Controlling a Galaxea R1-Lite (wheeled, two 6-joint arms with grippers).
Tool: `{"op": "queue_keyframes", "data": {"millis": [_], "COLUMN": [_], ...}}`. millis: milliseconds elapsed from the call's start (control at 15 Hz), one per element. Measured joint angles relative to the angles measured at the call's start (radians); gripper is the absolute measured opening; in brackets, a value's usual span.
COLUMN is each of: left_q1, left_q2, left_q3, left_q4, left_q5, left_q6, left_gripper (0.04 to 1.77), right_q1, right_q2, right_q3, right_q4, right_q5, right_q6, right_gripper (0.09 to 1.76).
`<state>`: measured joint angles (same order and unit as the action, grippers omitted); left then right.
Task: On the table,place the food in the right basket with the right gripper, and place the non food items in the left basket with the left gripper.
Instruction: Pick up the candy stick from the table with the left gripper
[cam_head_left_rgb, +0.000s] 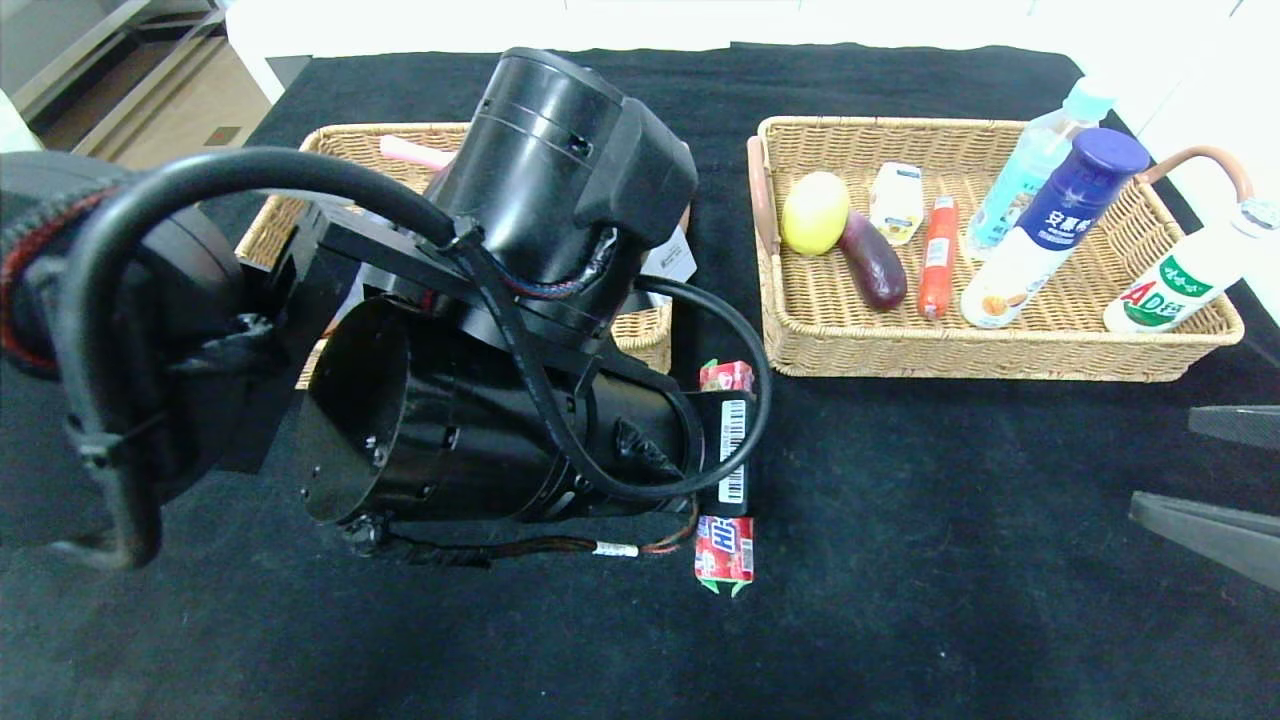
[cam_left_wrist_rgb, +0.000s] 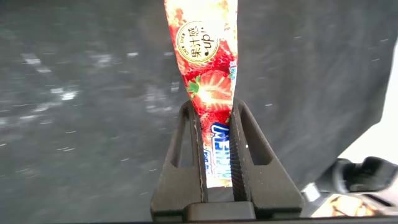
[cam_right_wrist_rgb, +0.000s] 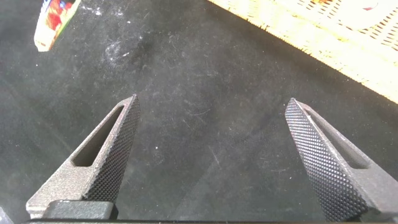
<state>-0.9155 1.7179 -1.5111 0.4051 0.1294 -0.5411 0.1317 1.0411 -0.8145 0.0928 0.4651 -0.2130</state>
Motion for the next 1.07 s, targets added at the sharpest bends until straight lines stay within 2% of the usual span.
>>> {"op": "queue_keyframes", "data": {"millis": [600,733,1067], "left_q1": [-0.071,-0.077,-0.080], "left_q2": [0.134,0.159,0.201], "left_q3": [-0.004,-0.007,-0.015], "left_q4": [-0.148,-0.153,-0.173], "left_q5": [-0.017,-0.040,-0.044], "left_q6": [-0.070,-0.077,-0.079], "left_gripper": [0.31,0.31,0.31], "right_q1": [-0.009,-0.010,-0.011], "right_q2": [0.004,0.004,0.004], "right_q3": [-0.003,-0.003,-0.003], "right_q4": [-0.001,-0.001,-0.001], "right_q5": [0.000,0.000,0.000], "right_q6": [0.000,0.000,0.000], "right_gripper": [1.71,1.71,1.71]}}
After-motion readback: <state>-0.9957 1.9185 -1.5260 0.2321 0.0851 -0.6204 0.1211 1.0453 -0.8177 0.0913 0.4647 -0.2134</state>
